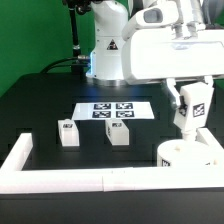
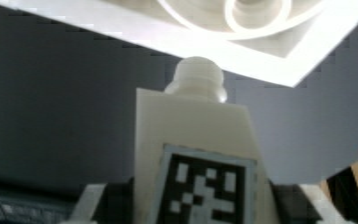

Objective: Assemble stool

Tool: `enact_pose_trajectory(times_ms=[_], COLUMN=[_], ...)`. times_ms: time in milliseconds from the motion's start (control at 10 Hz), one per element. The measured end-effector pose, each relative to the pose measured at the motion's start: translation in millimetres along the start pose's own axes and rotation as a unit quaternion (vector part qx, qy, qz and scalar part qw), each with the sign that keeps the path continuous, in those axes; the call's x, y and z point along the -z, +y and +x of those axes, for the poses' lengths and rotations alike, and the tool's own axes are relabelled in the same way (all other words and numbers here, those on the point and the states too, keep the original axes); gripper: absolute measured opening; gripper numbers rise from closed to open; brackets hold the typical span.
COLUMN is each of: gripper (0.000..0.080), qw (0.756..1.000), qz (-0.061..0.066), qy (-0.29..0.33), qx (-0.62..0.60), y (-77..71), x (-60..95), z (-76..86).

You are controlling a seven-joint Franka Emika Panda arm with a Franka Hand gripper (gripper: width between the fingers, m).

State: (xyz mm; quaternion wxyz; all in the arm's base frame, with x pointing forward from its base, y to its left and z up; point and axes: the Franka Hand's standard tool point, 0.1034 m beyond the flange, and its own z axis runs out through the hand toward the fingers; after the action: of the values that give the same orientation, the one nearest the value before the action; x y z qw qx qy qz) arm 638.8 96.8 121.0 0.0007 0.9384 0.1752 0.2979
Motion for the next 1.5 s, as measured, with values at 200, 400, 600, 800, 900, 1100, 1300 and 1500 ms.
enact_pose_trajectory(times_ms=[200,400,600,800,900,1100,1300,1500], gripper=[0.0324,0.0324,0.0324,0.0324,0.0324,0.0324,0.0324,0.0324], qw=[0.998,0.996,0.996,0.994,0.995,0.995,0.995,0.994], qz=[-0.01,-0.018,-0.018,-0.025,-0.026,-0.024,-0.022,-0.019], qy=[-0.006,-0.004,-0.004,0.004,-0.007,-0.013,-0.014,-0.014], qx=[0.064,0.091,0.09,0.103,0.1,0.098,0.1,0.102], y=[-19.2,-26.5,-25.6,-19.0,-12.3,-12.7,-17.2,-22.8], x=[-3.2,-6.6,-6.7,-13.3,-18.7,-21.0,-23.0,-23.8], z=[-3.3,-4.9,-5.2,-15.1,-24.4,-26.8,-28.1,-27.0])
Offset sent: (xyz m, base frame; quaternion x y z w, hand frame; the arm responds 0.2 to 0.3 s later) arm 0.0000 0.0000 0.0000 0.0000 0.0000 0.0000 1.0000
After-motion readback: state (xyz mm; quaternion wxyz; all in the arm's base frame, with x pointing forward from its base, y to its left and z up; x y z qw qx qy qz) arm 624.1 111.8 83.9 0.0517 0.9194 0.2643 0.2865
